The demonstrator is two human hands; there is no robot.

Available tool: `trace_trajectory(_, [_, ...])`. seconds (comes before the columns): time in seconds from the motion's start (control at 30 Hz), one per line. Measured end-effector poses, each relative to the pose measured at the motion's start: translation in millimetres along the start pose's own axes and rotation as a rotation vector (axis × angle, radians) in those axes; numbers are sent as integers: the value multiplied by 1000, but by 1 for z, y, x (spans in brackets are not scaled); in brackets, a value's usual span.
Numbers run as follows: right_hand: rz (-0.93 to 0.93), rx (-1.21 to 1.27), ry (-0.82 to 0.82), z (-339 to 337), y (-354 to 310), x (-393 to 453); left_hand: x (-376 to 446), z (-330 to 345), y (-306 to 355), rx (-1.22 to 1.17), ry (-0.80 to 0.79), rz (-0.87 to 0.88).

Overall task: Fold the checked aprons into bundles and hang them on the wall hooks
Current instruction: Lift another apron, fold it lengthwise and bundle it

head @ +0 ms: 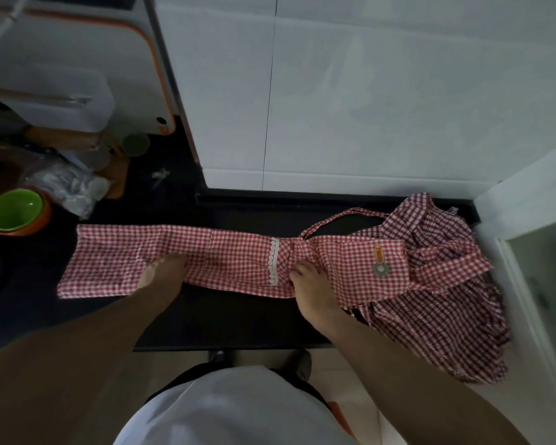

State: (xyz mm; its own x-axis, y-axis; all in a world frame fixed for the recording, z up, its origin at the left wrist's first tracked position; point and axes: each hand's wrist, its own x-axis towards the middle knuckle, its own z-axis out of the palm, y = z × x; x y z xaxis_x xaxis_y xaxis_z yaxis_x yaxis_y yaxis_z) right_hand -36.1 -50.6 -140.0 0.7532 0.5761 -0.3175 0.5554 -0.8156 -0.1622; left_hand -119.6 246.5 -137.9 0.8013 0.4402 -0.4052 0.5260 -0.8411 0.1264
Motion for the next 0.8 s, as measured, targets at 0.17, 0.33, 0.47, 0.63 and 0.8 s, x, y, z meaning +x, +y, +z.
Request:
trace_trajectory(0.17, [60, 77, -23, -16, 13, 1, -7, -1, -16, -73, -28, -39])
trace_trajectory(0.33, [48, 179, -128, -15, 24, 5, 2, -10, -29, -80, -55, -46])
trace_trajectory(0.47, [137, 419, -256, -39, 27, 8, 21, -23, -51, -68, -170, -66])
trace_trajectory(0.63, [223, 502, -366, -55, 37, 27, 32, -30, -72, 139, -403, -30])
trace_trajectory(0.8, [259, 413, -348, -63, 41, 46, 36, -35, -82, 126, -416, -87])
